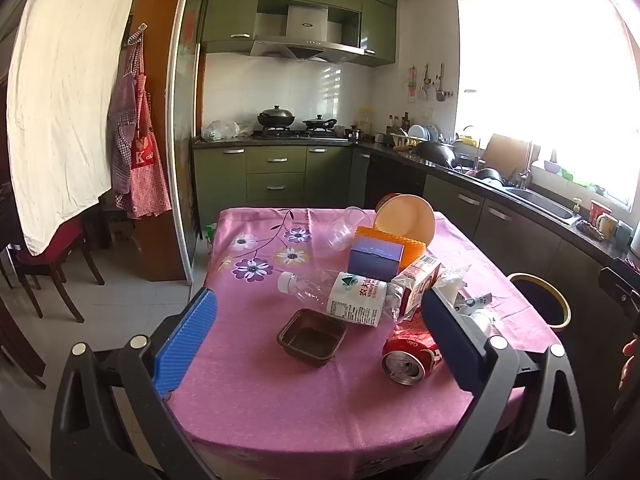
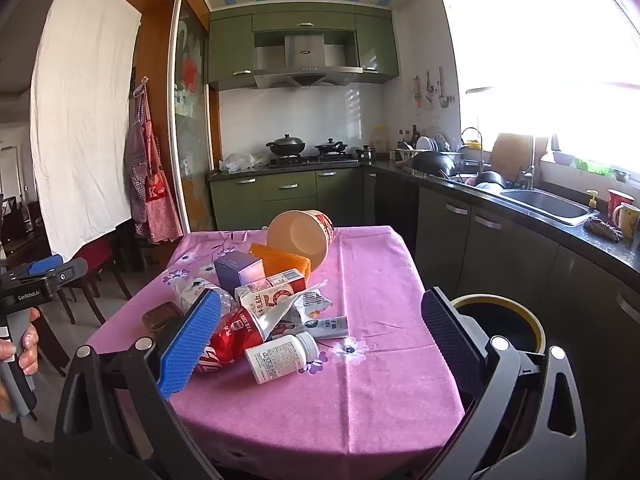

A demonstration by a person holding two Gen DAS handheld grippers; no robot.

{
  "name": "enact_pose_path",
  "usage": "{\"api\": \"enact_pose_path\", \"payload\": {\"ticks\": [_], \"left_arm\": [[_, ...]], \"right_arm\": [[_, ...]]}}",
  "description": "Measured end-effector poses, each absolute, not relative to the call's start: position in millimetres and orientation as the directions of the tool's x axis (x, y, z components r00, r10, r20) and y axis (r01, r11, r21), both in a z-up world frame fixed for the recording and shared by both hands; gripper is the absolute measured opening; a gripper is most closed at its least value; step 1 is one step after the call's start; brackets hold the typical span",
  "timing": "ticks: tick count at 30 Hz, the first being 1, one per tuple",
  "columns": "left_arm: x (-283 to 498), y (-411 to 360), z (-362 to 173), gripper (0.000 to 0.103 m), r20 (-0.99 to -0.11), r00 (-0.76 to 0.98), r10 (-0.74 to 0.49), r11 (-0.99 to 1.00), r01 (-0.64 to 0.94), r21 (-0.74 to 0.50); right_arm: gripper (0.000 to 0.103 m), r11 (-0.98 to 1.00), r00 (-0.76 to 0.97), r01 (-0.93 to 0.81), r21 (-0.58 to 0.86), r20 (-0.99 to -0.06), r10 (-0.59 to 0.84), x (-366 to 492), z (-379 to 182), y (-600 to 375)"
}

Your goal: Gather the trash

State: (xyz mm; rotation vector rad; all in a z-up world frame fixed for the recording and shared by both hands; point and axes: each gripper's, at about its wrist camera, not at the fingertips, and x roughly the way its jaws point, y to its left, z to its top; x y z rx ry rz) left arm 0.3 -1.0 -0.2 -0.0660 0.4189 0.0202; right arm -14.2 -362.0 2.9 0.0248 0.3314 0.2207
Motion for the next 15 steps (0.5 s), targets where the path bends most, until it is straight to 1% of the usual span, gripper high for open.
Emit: {"api": "enact_pose_path", "payload": {"ticks": [5, 6, 9, 11, 15], "left_arm": [[-0.1, 3.3, -1.3, 0.097, -0.408, 0.913, -0.009, 0.996, -0.026, -0.08], [2.4, 3.4, -11.7, 0.097, -0.412, 0.911, -0.003, 0.997, -0.029, -0.071], [1.9, 7.9, -15.8, 0.097, -0.411, 0.912, -0.006, 0.997, -0.028, -0.078], [-0.1, -2.6, -7.7, 0.097, -0.415, 0.91, 0.005, 0.998, -0.032, -0.056], [0.9, -3.7, -6.4, 0.097, -0.42, 0.908, 0.005, 0.998, -0.031, -0.055]], "right_arm": [[0.099, 0.976, 0.921, -0.211, 0.06, -0.322, 0.219, -13.7, 2.9, -361.6], [0.099, 0.976, 0.921, -0.21, 0.061, -0.321, 0.218, -13.7, 3.1, -361.5], [0.099, 0.976, 0.922, -0.207, 0.061, -0.323, 0.216, -14.5, 0.8, -359.1], [0.099, 0.976, 0.921, -0.209, 0.06, -0.324, 0.217, -13.0, -3.3, -359.3], [0.099, 0.975, 0.92, -0.212, 0.062, -0.325, 0.22, -13.4, -1.5, -359.4]]}}
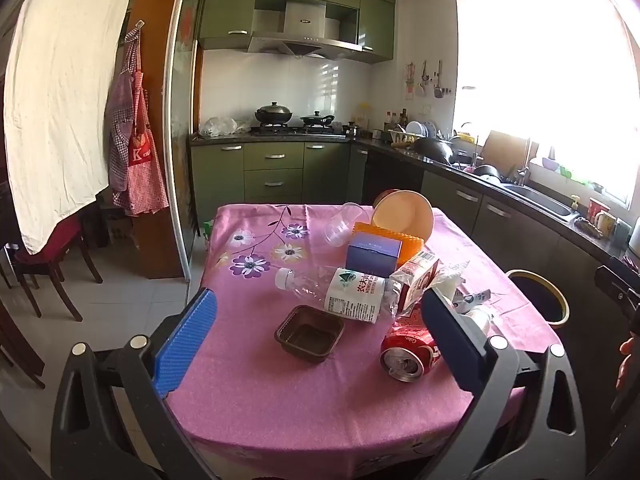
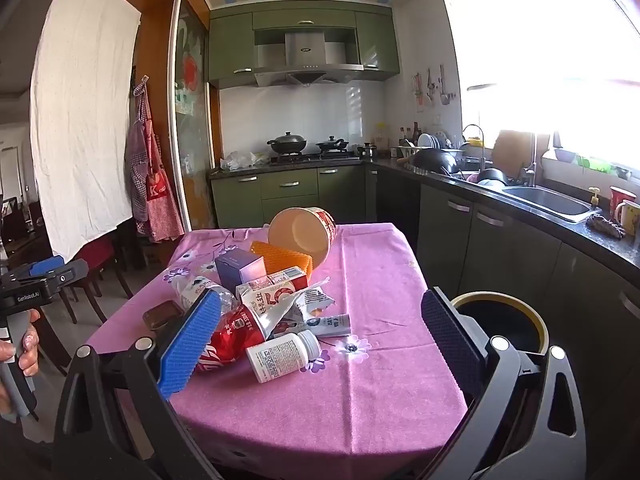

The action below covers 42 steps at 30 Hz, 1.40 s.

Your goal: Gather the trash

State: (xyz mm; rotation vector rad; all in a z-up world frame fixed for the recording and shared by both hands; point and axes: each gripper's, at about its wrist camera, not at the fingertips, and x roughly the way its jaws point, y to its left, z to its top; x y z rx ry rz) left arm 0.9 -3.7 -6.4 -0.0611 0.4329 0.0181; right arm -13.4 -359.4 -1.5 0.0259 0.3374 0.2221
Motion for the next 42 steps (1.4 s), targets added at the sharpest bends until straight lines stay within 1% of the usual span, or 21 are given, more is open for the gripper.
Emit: {"api": "enact_pose_path", "payload": {"ticks": [42], "left_arm": [[0.8, -7.7, -7.6, 0.097, -0.43, 0.903, -0.01, 0.999, -0.008, -0.041]], "right_arm": [[0.099, 0.974, 0.916, -0.217, 0.07, -0.329, 0.228, -5.6, -5.9, -355.9]]}}
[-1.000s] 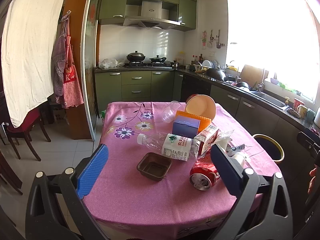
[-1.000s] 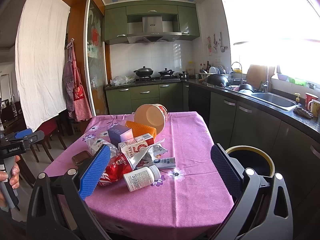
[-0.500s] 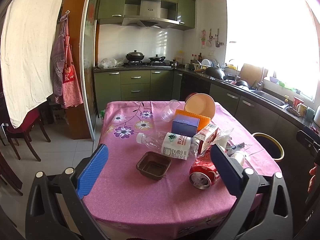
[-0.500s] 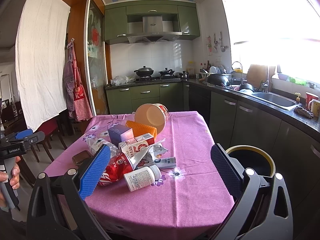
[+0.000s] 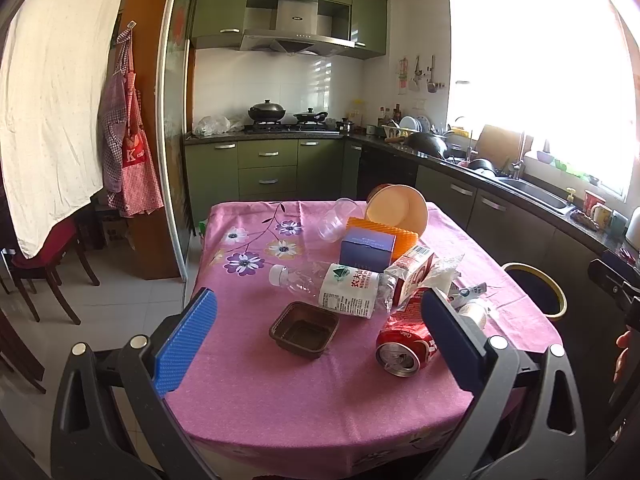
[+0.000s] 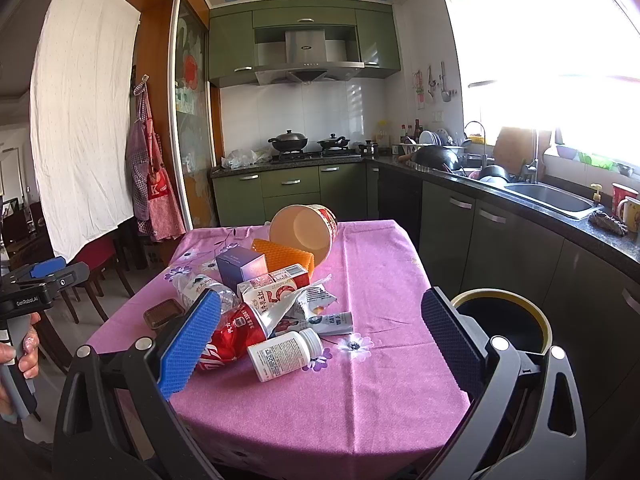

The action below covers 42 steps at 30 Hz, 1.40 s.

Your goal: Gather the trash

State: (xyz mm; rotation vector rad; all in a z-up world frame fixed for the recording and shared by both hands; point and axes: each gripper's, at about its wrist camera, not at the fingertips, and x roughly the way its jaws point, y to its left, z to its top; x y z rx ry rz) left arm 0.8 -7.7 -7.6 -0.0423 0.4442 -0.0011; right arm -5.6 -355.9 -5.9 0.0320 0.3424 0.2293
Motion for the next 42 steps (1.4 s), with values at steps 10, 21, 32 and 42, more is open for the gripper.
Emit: {"api": "enact_pose_path", "payload": {"ticks": [10, 21, 32, 42], "left_arm": [[0.7, -8.7, -6.8, 0.097, -0.433, 0.901, -0.015, 0.999, -0.003, -0.041], [0.7, -9.1, -7.5, 0.097, -0.434, 0.901, -0.016, 0.999, -0.002, -0.041], [0.6, -10.8, -8.7, 0.097, -0.437, 0.899, -0.018, 0.999, 0.002, -0.038], [1.9, -12.3, -10.6, 0.097, -0.446, 0.894, -0.025, 0.999, 0.008, -0.039]], "right_arm": [[0.099, 0.973, 0.916, -0.217, 0.071, -0.329, 0.229, -5.1, -7.2, -355.8], [0.099, 0.973, 0.915, -0.218, 0.072, -0.331, 0.229, -4.4, -8.5, -355.7], [0.099, 0.973, 0.914, -0.219, 0.073, -0.334, 0.231, -3.1, -10.6, -354.1], [0.099, 0.972, 0.91, -0.223, 0.079, -0.341, 0.236, -1.5, -14.6, -352.7]]}}
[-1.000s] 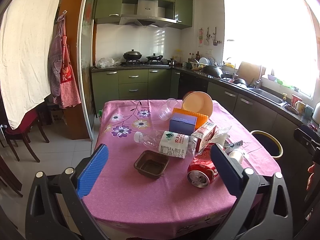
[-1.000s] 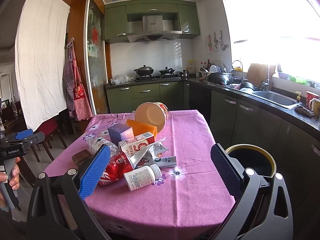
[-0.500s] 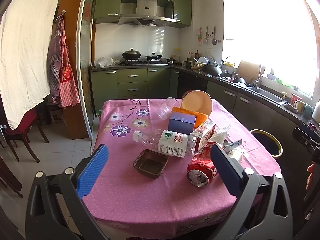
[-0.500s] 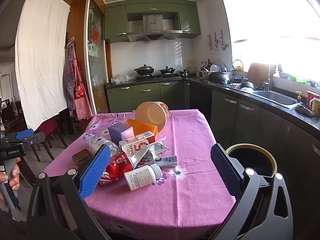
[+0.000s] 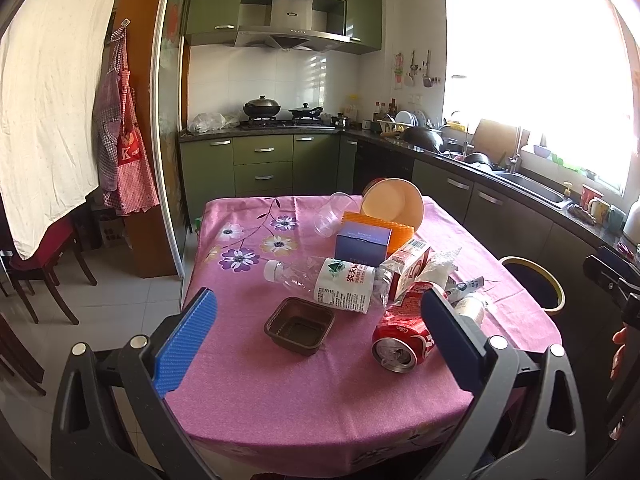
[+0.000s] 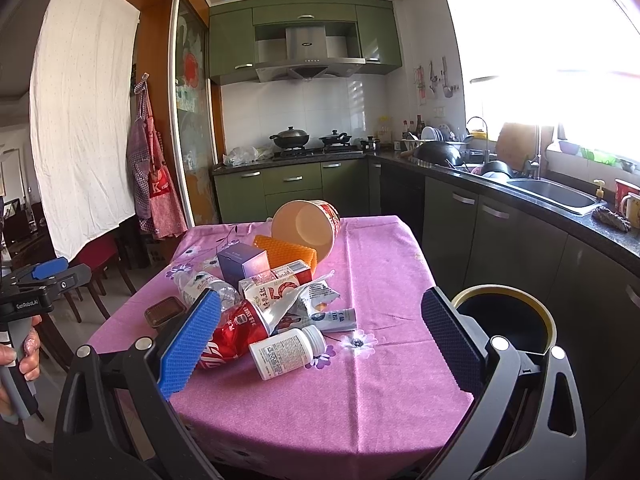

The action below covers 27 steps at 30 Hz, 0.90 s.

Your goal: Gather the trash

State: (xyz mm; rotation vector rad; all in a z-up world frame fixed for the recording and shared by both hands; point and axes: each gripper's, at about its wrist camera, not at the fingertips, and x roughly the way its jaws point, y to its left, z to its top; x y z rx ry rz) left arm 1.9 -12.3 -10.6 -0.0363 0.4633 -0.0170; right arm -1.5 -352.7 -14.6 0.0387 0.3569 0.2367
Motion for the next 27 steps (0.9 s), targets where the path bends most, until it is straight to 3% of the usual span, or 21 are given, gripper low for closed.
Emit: {"api": "enact_pose_path", "payload": {"ticks": [6, 11, 16, 25, 27], "left_arm": [[16.2, -7.2, -13.9, 0.097, -0.482, 0.876, -0.011, 0.999, -0.008, -0.038], [54.8, 13.2, -11.8, 0.097, -0.49, 0.867, 0.085, 0.996, -0.075, 0.042], [113.4, 42.1, 1.0, 0.097, -0.501, 0.865, 0.035, 0.999, -0.049, -0.014], [257.1, 72.1, -14.9, 0.097, -0.535, 0.843, -0.052, 0.991, -0.022, -0.131], [283.7, 76.4, -26.1, 0.097, -0.552, 0.832, -0.049, 0.989, -0.037, -0.144]], "right_arm": [[0.099, 0.973, 0.914, -0.218, 0.082, -0.332, 0.232, 0.4, -15.0, -355.8], [0.099, 0.974, 0.924, -0.219, 0.06, -0.308, 0.226, 14.1, -13.1, -358.2], [0.099, 0.973, 0.927, -0.229, -0.012, -0.306, 0.215, 60.3, 1.7, -350.0], [0.099, 0.951, 0.848, -0.307, -0.037, -0.464, 0.256, 217.3, -1.1, -321.6], [0.092, 0.949, 0.819, -0.315, -0.026, -0.513, 0.257, 254.2, -10.3, -315.5]]}}
